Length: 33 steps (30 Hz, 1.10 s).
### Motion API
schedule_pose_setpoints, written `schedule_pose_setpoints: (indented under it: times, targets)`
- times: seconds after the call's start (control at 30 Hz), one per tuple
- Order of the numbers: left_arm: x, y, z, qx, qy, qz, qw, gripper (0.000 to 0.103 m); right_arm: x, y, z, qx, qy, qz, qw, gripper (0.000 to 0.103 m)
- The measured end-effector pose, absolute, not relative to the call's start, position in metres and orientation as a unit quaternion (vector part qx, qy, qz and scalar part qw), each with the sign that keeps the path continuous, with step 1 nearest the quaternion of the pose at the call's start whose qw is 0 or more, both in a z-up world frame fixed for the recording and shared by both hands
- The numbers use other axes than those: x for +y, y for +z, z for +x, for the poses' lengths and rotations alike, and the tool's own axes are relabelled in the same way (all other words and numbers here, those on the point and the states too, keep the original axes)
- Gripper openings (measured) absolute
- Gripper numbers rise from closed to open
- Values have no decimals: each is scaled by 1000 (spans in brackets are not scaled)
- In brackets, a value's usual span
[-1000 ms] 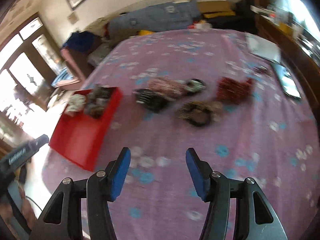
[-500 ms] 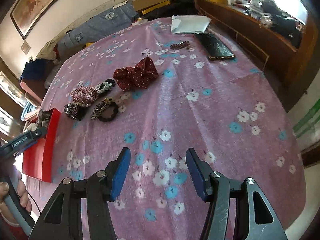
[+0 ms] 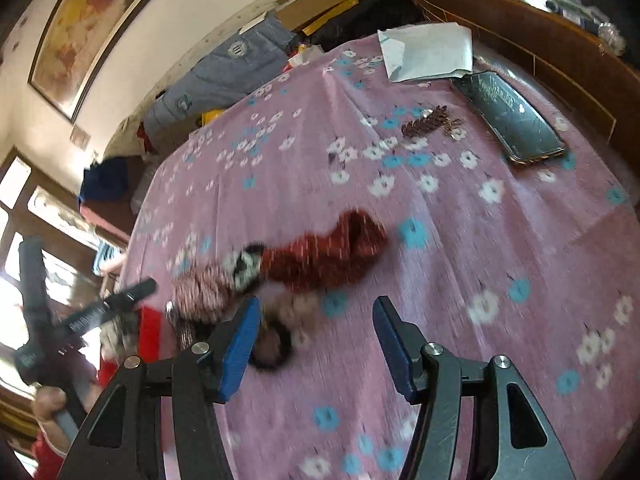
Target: Organize jewelry
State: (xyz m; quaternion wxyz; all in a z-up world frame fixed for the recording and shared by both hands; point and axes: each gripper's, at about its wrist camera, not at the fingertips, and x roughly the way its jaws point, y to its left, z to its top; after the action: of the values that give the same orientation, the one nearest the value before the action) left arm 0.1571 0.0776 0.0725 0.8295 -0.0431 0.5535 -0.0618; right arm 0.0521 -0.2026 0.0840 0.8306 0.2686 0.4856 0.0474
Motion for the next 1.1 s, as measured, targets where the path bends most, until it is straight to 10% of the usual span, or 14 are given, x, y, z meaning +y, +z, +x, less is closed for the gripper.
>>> schedule_pose_setpoints:
  times: [0.13,0.23,0.3,0.37,0.47,1.1]
  targets:
    - [69,46,174,593,-66,-47,801,57,-206,74,76,489,35,302,817,63]
    - [65,38,175,605,-68,-41,793,9,-204,63,86,499,21,305,811,63]
    - [62,38,168,602,-77,-50,793,9,-204,56,90,508,20,303,806,60]
    - [58,45,160,594,-84,-50,799,8,-204,52,89,516,27,301,801,21]
    - [54,63,142,580,-106,-63,805,8,-206,52,82,517,32,296,802,11]
    - [48,114,-12,518,-111,-58,846,9,-206,81,-37,524,96,272,802,8]
